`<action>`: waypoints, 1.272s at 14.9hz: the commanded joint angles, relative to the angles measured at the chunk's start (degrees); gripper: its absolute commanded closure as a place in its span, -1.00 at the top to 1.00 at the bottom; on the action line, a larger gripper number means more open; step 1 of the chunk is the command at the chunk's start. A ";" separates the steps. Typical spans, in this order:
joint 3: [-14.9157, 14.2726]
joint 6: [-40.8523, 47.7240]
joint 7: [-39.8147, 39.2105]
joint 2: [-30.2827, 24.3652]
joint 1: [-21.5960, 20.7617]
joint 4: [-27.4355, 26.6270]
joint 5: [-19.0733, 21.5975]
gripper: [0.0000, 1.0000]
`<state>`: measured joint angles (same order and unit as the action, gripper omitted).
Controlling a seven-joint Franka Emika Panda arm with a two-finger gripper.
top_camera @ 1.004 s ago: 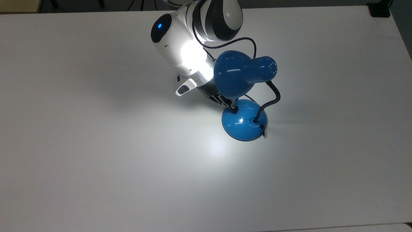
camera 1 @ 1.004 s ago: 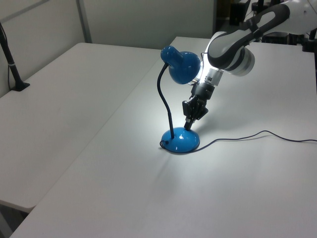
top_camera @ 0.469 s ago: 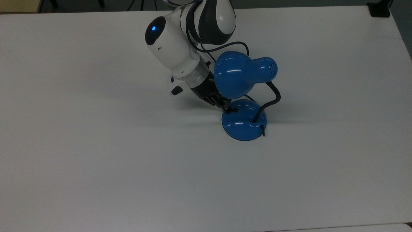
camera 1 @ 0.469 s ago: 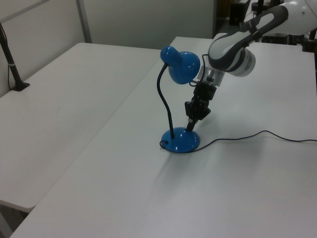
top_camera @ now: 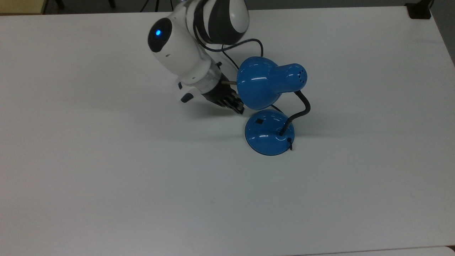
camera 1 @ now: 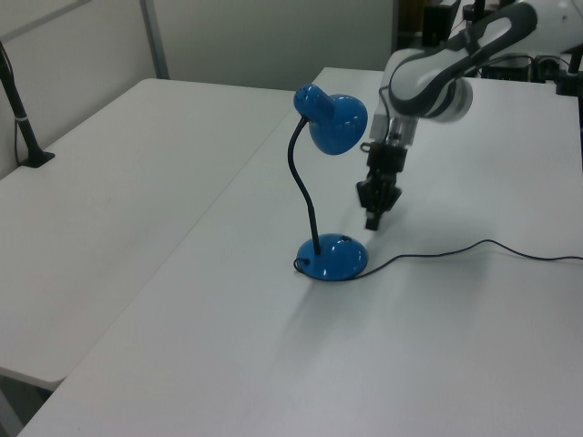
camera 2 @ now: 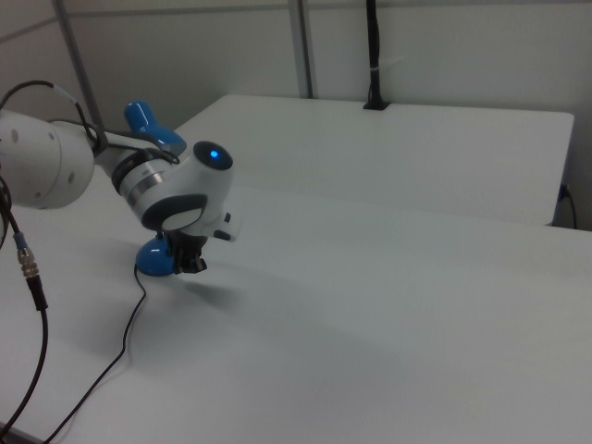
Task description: Turn off the lamp
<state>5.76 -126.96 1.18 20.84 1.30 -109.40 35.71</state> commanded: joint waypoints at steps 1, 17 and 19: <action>-1.01 14.70 0.23 -4.58 3.27 1.37 -11.78 -0.29; -4.00 29.14 -4.34 -20.67 6.44 12.18 -37.47 1.00; -4.00 26.87 -5.22 -21.02 6.35 12.19 -37.21 1.00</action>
<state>2.56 -98.56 -1.78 0.16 8.80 -97.94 -0.78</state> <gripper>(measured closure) 0.000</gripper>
